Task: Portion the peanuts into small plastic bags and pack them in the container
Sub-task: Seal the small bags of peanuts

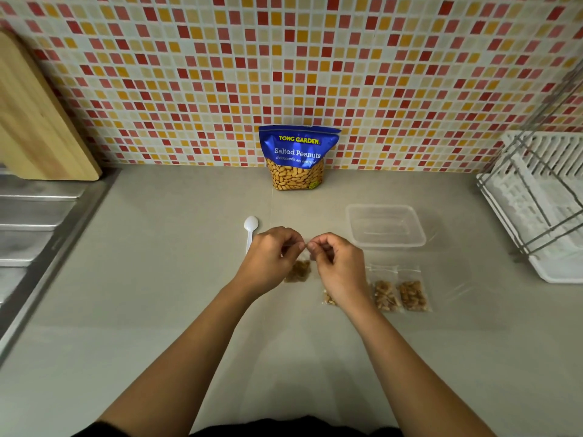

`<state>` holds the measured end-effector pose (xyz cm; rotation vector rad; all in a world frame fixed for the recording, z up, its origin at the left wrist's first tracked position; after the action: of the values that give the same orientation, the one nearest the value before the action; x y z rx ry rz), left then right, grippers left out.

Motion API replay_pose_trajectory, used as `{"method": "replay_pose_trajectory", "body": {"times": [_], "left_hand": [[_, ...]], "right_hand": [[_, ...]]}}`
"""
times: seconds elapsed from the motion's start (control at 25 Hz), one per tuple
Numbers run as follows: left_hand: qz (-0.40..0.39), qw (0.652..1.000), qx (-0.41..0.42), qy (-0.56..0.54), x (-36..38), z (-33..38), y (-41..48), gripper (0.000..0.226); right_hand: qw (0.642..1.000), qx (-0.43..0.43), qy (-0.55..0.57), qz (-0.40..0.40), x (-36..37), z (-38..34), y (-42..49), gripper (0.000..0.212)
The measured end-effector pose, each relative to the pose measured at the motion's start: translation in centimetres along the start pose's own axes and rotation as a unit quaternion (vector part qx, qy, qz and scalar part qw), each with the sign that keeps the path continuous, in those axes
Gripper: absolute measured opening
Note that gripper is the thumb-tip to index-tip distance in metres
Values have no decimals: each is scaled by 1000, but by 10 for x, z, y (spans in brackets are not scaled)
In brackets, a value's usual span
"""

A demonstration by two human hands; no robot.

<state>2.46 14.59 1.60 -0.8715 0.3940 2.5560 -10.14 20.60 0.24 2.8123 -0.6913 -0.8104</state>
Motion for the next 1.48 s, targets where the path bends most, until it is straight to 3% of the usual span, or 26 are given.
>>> {"method": "replay_pose_trajectory", "body": {"times": [0.28, 0.56, 0.64, 0.76, 0.84, 1.0, 1.12, 1.36, 1.48], "left_hand": [[26, 999, 30, 27, -7, -5, -2, 7], [48, 998, -33, 3, -11, -28, -5, 6], [18, 991, -88, -100, -4, -43, -12, 5], [-89, 920, -197, -327, 12, -66, -29, 24], [-132, 896, -237, -351, 24, -77, -42, 28], [-41, 903, -330, -272, 33, -106, -62, 14], [6, 924, -366, -112, 31, -119, -68, 10], [12, 942, -323, 94, 29, -101, -65, 27], [81, 959, -231, 144, 23, -80, -51, 31]], "right_hand": [[999, 24, -7, 37, -2, -4, -4, 8], [999, 44, -1, 19, -2, 2, -4, 12], [998, 60, -1, -18, 2, 4, -1, 7], [993, 91, 14, -70, 13, 13, 6, 6], [988, 123, 43, -82, 23, 26, 10, 7], [985, 130, -6, -113, 48, 50, 7, 10], [977, 95, -98, -162, 69, 57, 3, 15], [950, 36, -229, -211, 86, 64, 6, 16], [960, 8, -215, -179, 67, 62, 10, 24]]}}
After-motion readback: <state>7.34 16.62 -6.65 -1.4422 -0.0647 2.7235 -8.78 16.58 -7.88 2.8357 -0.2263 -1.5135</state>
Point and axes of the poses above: each hand's wrist, its own y-axis towards the middle knuckle, its own x-axis out of the palm, z = x × y, the point moved 4 cm from there along y, towards the middle knuckle, and after that the axes turned 5 degrees about -x, right-handed, at the moved point
